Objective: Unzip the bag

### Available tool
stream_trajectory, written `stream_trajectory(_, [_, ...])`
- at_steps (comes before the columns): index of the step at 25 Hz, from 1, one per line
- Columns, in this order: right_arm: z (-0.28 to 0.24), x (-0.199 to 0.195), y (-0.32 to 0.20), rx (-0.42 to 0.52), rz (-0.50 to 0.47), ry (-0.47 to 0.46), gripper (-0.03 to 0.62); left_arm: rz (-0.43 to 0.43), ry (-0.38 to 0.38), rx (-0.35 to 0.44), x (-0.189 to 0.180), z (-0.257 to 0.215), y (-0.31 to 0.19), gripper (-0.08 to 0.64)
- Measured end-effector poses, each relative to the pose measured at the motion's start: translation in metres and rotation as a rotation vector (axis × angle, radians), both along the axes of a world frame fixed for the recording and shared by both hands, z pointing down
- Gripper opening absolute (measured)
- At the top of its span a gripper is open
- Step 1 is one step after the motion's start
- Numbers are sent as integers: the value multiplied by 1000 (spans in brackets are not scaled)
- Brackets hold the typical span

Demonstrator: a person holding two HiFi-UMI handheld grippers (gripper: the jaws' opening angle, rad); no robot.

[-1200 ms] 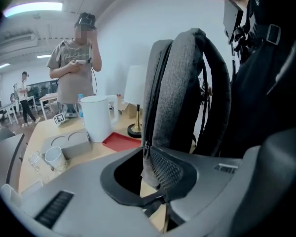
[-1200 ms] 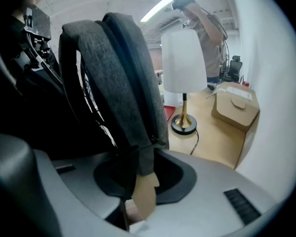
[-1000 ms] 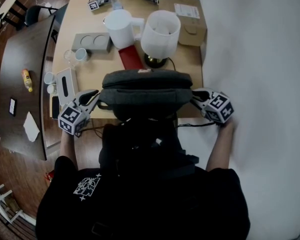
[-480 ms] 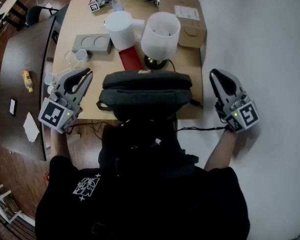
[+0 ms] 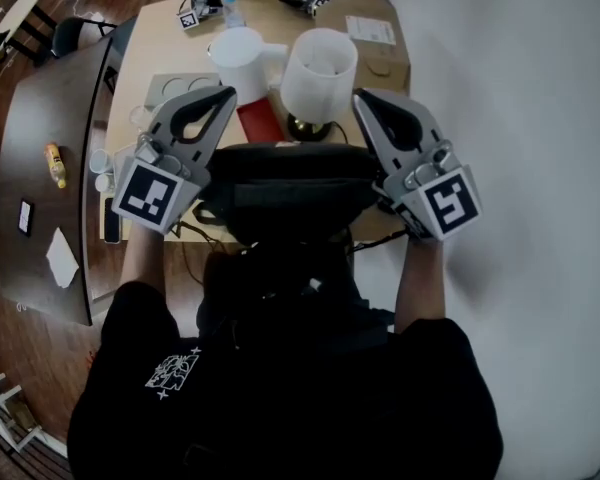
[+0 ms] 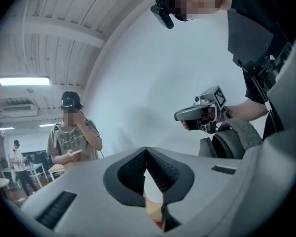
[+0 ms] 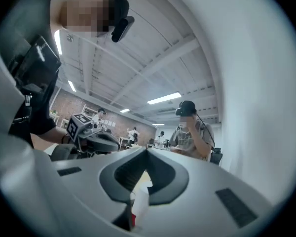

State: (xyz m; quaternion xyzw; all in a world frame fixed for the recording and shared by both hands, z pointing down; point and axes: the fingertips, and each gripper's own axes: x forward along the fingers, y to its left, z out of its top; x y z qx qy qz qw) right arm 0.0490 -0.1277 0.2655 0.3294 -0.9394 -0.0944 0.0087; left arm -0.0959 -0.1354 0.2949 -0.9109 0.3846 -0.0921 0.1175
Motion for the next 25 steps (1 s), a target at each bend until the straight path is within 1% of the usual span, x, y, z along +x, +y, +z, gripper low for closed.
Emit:
stream_trajectory(4, [-12,-11,-3,-20,65,-58,26,-56,52,33,6,-17,-2,-6])
stream_trajectory(7, [-14,-14,-2,-21,84,-44,26,-83,61,29,9,-19,-1,-6])
stream_trajectory(11, [-14,-14,0,-39,83,-46,26,-84,70,22,10,-19,3,-6])
stream_trajectory(16, [-15,-19,2,-29,67,-24,25,-83,64,26,9,-20,3,-6])
stream_trajectory(25, [-12,-18,-1,-23,77,-9,25,-85,74,22,8,-20,0,-6])
